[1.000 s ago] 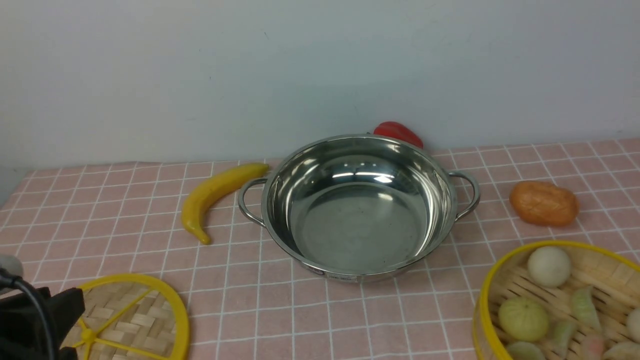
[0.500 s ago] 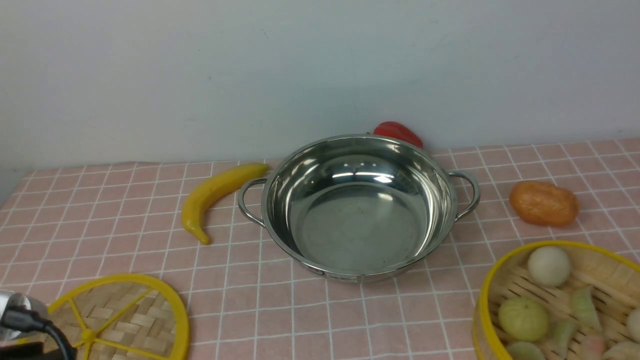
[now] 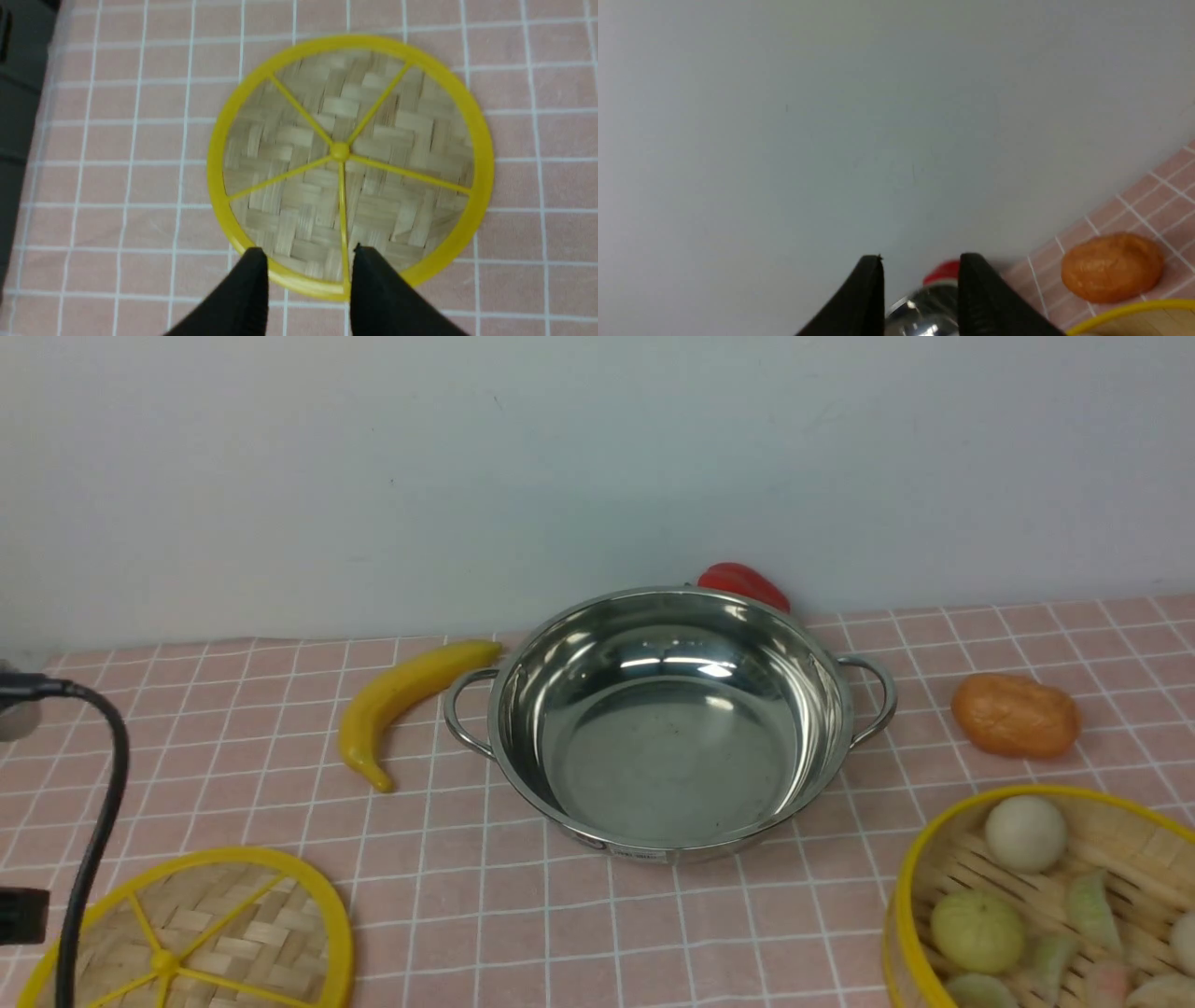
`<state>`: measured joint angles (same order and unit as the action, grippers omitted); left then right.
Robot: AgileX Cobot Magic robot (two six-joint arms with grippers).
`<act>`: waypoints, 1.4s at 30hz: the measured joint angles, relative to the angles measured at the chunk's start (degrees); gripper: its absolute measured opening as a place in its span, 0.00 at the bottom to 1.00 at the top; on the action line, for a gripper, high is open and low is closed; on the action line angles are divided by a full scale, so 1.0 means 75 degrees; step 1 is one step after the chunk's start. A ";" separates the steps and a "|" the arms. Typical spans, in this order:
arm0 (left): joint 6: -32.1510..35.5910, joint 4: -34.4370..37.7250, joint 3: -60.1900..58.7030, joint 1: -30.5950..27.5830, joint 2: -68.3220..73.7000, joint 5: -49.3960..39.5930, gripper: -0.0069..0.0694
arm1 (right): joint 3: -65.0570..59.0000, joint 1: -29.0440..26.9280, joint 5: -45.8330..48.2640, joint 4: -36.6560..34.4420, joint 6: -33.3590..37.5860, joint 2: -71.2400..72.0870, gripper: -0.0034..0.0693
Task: Place the steamer in the pot on the pink tablecloth, and put the lid on the steamer.
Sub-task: 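Reach for and grasp the rim of the bamboo steamer holding the buns with the right gripper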
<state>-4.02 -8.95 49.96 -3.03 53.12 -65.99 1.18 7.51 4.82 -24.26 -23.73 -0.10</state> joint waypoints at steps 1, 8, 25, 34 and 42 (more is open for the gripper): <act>-0.0021 0.0009 0.0083 0.0000 0.0311 -0.0104 0.41 | 0.0085 0.0038 0.0218 0.0177 0.0011 0.0000 0.38; 0.0067 0.0153 0.0295 0.0000 0.2249 -0.0039 0.41 | 0.0923 0.0494 0.1097 0.0775 0.0345 0.0017 0.38; 0.0097 0.0349 0.0304 0.0000 0.5018 0.1290 0.41 | 0.0982 0.1577 0.1330 0.0097 0.1624 0.0017 0.38; 0.0465 0.1146 0.0634 0.0015 0.3833 0.1548 0.41 | 0.1426 0.1817 0.1577 0.0072 0.2600 -0.0378 0.38; 0.1419 0.2223 0.1125 0.0022 0.1058 0.1290 0.41 | 0.2706 0.1816 0.2625 0.0265 0.3792 -0.2564 0.38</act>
<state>6.62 7.73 58.40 -2.87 61.05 -56.32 21.47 21.13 24.50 -22.27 4.72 -19.34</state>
